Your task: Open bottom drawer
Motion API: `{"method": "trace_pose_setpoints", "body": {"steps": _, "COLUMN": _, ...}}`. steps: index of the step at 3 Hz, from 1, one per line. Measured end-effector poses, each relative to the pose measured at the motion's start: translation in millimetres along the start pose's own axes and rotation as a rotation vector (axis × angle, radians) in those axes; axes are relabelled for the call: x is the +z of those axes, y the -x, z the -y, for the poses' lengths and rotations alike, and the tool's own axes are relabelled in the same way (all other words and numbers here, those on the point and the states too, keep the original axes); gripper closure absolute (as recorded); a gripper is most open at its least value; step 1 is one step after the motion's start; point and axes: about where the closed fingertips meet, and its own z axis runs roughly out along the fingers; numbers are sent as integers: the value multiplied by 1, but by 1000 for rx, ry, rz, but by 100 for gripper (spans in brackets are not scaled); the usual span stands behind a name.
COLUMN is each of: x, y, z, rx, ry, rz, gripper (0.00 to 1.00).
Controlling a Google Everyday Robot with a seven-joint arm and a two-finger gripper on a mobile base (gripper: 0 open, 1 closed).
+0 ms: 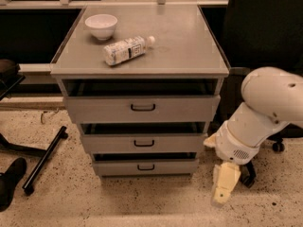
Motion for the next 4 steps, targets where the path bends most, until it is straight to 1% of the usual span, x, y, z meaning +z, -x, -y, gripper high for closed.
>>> {"method": "trace_pose_setpoints", "body": {"steps": 1, "x": 66, "y": -8, "z": 24, "rx": -68, "ry": 37, "rz": 86, "gripper": 0}}
{"method": "trace_pose_setpoints", "body": {"steps": 2, "x": 137, "y": -9, "z": 41, "rx": -155, "ry": 56, "rz": 241, "gripper": 0}}
{"method": "trace_pose_setpoints", "body": {"steps": 3, "x": 166, "y": -14, "z": 39, "rx": -200, "ry": 97, "rz": 271, "gripper": 0}}
{"method": "trace_pose_setpoints", "body": {"steps": 4, "x": 166, "y": -14, "z": 39, "rx": -200, "ry": 97, "rz": 272, "gripper": 0}}
